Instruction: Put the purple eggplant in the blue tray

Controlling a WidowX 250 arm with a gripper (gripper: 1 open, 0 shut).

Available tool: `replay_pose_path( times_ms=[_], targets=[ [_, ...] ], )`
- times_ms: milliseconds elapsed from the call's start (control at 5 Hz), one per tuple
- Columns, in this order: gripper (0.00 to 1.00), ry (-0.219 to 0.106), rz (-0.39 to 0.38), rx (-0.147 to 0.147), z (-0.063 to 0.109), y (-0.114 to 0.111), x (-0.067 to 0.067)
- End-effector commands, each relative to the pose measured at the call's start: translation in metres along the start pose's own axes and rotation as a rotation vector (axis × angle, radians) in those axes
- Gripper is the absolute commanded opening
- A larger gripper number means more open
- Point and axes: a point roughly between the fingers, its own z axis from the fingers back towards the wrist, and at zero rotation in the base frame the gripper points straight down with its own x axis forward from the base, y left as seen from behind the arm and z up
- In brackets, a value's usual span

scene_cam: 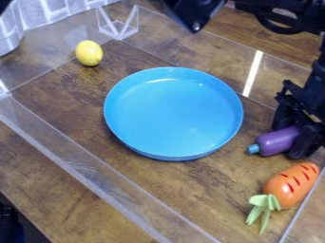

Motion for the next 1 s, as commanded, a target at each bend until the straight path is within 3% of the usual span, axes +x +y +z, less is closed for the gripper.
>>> replay_pose_path(
  times_ms=[0,400,800],
  targets=[
    [0.0,-0.107,-0.006,0.032,0.056,0.001,-0.006],
    [0.0,-0.116,-0.02,0.041,0.071,0.0,-0.012],
    [0.0,-0.139,-0.029,0.075,0.091,-0.003,-0.018]
  ],
)
